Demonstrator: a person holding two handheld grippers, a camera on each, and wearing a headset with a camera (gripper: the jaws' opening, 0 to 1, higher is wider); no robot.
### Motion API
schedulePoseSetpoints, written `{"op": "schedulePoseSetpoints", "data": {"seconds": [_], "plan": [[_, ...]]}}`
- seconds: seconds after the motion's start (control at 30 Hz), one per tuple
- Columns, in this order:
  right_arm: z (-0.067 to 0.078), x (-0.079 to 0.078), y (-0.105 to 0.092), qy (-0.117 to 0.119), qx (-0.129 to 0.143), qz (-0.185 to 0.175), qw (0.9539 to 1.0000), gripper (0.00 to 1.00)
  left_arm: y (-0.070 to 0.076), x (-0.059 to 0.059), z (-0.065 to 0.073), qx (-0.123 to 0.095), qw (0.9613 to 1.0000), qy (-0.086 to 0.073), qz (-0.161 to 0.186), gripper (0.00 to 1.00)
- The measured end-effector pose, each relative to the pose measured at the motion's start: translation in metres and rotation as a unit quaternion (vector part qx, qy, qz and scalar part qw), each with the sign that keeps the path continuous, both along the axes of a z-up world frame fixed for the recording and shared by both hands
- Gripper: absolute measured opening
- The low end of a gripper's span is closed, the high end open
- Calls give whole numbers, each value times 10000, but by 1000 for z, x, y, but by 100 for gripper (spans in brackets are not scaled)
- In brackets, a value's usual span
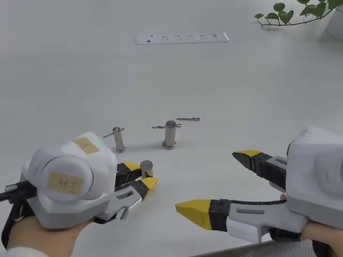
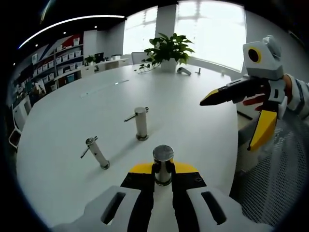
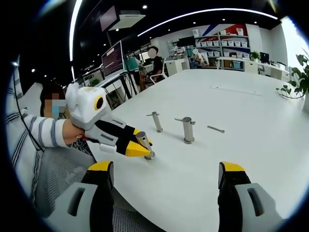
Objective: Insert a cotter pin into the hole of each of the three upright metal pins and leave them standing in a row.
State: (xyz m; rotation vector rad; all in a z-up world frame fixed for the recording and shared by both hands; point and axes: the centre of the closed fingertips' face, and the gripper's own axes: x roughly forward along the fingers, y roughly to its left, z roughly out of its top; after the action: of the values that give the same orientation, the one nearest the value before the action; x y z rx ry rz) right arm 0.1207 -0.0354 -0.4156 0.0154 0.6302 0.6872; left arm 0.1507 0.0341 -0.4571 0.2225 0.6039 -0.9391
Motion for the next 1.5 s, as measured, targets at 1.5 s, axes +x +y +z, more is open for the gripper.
{"op": "schedulePoseSetpoints", "data": {"seconds": [1.5], "plan": [[-3, -4, 10, 50, 67, 192, 9998, 87, 2, -13, -15, 321, 9991, 0, 293, 10]]}}
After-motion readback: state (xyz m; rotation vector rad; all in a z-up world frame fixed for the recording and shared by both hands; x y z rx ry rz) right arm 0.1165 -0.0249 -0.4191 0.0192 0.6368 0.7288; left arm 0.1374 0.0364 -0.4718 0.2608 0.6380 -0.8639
